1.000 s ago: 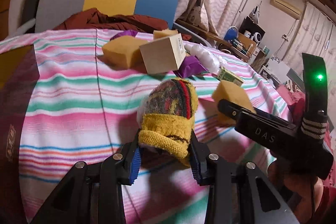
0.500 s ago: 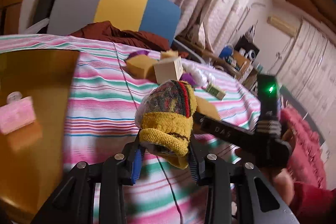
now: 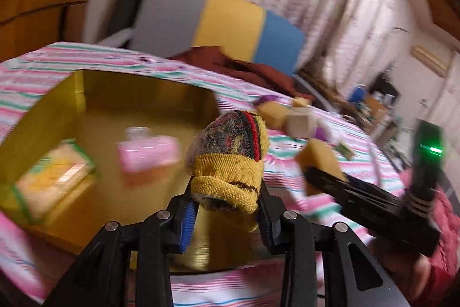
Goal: Organize objects
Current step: 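Carry the sock item and sponge over the tray with both tools, then open both tools to drop the sock item and sponge into the tray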
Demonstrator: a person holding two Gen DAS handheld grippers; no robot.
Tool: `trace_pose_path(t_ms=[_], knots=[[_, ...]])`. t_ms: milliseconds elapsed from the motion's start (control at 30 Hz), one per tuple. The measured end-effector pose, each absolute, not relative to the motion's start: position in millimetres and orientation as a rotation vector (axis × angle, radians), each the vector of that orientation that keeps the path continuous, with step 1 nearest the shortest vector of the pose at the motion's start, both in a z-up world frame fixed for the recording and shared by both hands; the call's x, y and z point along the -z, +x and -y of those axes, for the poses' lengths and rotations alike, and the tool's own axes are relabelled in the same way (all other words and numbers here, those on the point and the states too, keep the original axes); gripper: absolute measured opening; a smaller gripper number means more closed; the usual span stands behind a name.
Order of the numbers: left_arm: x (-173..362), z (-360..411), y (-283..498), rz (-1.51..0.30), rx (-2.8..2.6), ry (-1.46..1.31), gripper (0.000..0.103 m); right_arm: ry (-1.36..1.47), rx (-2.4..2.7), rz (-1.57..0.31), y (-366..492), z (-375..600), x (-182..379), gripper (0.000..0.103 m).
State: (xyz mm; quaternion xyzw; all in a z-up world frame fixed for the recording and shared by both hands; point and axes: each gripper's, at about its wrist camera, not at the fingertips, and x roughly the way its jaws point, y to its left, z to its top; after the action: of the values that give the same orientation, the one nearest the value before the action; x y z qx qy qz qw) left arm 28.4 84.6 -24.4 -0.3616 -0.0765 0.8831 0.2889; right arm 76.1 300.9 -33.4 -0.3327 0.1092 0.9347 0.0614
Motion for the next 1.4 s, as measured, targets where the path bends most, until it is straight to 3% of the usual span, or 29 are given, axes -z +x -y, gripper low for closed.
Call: trace_pose_path(t_ms=[467, 633, 700, 833, 1400], knots=[[47.0, -38.4, 3.8, 0.174, -2.515, -1.129, 0.037, -1.133, -3.115, -0.210, 62.9, -200.6, 17.5, 0.071], [48.2, -36.3, 5.9, 0.154, -2.536, -1.128, 0.037, -1.181, -3.128, -0.167, 61.0, -187.0, 23.7, 0.081], [48.4, -37.0, 6.3, 0.143, -2.548, -1.128, 0.040, -1.175, -3.125, -0.165, 61.3, -187.8, 23.9, 0.086], [46.6, -36.5, 8.3, 0.129, -2.590, -1.124, 0.052, -1.162, -3.110, -0.205, 61.8, -194.1, 23.7, 0.087], [22.5, -31.9, 22.3, 0.113, -2.727, -0.973, 0.063, -1.097, -3.017, -0.337, 65.9, -230.6, 22.7, 0.089]])
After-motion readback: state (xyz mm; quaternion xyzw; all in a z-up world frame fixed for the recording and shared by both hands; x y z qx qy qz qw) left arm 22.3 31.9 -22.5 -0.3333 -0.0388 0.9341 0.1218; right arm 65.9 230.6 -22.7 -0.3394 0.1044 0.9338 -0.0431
